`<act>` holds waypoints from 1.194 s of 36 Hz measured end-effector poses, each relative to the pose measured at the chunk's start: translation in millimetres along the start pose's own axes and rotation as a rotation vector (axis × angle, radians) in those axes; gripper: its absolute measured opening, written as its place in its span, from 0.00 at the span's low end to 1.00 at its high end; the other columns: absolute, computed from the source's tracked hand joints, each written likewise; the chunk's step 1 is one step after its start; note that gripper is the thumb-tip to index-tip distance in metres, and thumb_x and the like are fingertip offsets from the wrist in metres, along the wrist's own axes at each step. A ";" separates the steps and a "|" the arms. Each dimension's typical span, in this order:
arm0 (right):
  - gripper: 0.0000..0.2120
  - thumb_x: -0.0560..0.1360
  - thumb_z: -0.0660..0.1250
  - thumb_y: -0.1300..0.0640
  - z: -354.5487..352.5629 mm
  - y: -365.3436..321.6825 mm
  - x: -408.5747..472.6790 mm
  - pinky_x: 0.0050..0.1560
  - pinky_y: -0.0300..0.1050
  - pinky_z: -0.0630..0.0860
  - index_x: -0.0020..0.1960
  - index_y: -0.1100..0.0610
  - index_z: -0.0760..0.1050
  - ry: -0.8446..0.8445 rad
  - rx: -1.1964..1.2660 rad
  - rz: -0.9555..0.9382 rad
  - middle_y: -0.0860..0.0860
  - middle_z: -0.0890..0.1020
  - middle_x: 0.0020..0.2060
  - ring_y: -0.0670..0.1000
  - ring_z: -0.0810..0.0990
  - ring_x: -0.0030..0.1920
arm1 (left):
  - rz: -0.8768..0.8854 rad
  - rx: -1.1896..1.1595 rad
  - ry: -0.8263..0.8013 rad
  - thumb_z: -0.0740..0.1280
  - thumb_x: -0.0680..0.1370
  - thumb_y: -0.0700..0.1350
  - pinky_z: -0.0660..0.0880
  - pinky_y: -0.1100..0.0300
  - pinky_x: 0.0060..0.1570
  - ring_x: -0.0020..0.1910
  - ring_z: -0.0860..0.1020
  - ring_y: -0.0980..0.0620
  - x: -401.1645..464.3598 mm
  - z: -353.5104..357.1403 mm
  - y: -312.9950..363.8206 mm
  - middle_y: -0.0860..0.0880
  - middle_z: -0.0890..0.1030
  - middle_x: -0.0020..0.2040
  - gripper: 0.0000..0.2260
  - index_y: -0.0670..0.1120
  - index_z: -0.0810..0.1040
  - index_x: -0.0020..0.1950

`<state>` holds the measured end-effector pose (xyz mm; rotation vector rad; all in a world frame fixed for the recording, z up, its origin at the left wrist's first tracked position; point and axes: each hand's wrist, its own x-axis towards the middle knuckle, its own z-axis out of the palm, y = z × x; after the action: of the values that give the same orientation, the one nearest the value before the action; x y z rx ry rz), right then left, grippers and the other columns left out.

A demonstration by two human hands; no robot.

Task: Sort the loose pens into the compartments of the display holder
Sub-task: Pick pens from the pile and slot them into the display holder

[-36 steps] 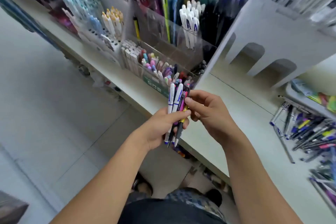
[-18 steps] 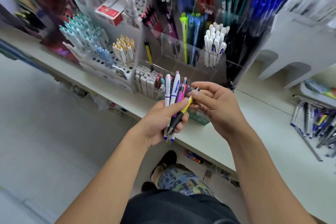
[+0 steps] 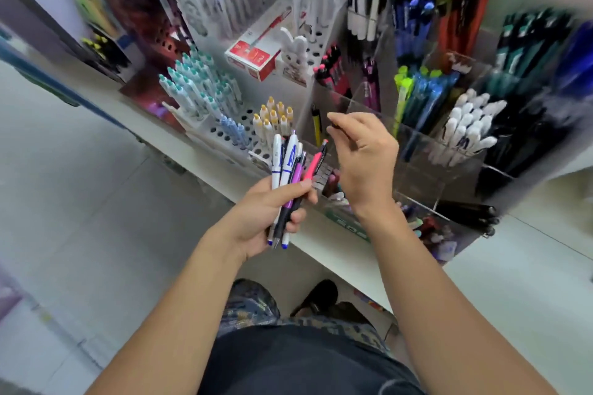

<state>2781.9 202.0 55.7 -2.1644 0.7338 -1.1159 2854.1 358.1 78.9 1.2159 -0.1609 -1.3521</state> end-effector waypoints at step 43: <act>0.12 0.75 0.76 0.60 4.1 -54.2 86.5 0.51 0.49 0.81 0.58 0.56 0.82 0.044 -0.401 0.390 0.50 0.84 0.44 0.50 0.82 0.45 | -0.325 -0.185 -0.651 0.59 0.77 0.42 0.64 0.66 0.20 0.21 0.63 0.57 72.8 -33.2 88.7 0.48 0.66 0.32 0.13 0.42 0.75 0.60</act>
<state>2839.3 179.4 137.2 -2.1770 1.4309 -0.8662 2956.5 297.8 90.2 0.6280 -0.2969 -1.9730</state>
